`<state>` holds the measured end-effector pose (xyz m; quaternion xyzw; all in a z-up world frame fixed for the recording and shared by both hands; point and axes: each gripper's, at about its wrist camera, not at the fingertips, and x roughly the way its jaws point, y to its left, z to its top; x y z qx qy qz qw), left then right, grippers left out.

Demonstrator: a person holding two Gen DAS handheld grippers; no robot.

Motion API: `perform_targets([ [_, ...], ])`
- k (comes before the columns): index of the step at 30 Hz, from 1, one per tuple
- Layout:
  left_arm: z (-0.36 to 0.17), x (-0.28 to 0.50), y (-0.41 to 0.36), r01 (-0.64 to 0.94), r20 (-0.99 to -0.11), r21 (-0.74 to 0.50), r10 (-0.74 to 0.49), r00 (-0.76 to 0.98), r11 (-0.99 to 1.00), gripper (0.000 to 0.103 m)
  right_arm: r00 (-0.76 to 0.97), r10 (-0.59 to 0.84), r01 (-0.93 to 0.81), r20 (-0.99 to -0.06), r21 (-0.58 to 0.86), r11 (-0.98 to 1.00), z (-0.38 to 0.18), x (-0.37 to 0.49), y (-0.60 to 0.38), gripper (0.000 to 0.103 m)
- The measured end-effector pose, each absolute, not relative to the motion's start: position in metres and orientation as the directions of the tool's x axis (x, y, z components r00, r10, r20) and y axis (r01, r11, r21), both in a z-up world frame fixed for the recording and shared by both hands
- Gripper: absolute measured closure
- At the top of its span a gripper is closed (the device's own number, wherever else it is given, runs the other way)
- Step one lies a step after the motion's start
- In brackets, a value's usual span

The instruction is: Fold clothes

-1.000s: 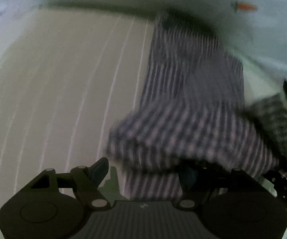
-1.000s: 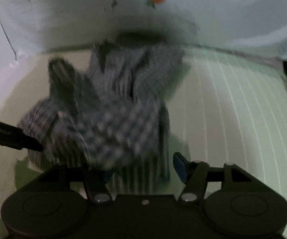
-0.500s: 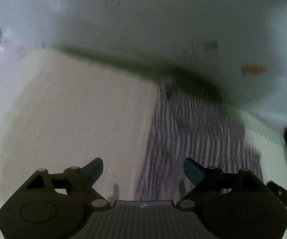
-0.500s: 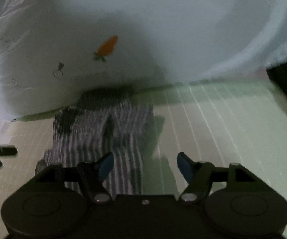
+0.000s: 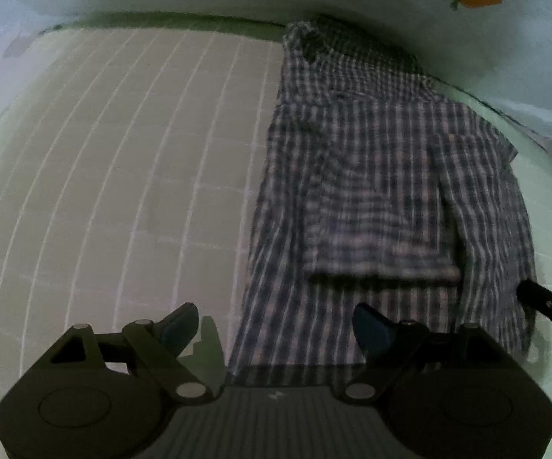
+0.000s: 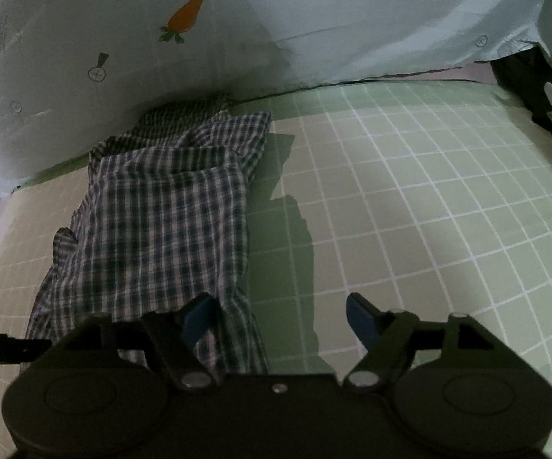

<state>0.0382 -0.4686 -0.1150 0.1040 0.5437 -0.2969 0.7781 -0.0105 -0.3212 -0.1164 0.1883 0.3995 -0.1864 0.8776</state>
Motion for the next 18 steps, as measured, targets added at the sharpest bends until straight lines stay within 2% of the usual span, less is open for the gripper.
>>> perform_targets([
  [4,-0.105,0.065,-0.498,0.588,-0.876,-0.144,-0.379,0.298,0.796,0.015,0.604,-0.175,0.483,-0.777,0.183,0.856,-0.119,-0.010,-0.323,0.024],
  [7,-0.081,0.088,-0.507,0.538,-0.801,-0.206,-0.457,0.386,0.817,0.015,0.601,-0.178,0.487,-0.779,0.181,0.854,-0.120,-0.010,-0.325,0.024],
  [10,-0.071,0.099,-0.496,0.486,-0.764,-0.268,-0.491,0.419,0.832,0.007,0.603,-0.184,0.488,-0.777,0.176,0.855,-0.118,-0.011,-0.324,0.023],
  [15,-0.098,0.091,-0.464,0.465,-0.858,-0.210,-0.391,0.335,0.860,0.007,0.605,-0.169,0.500,-0.778,0.206,0.841,-0.119,-0.013,-0.324,0.023],
  [18,-0.117,0.077,-0.433,0.414,-0.891,-0.281,-0.396,0.223,0.866,0.008,0.615,-0.124,0.491,-0.778,0.256,0.833,-0.121,-0.014,-0.324,0.023],
])
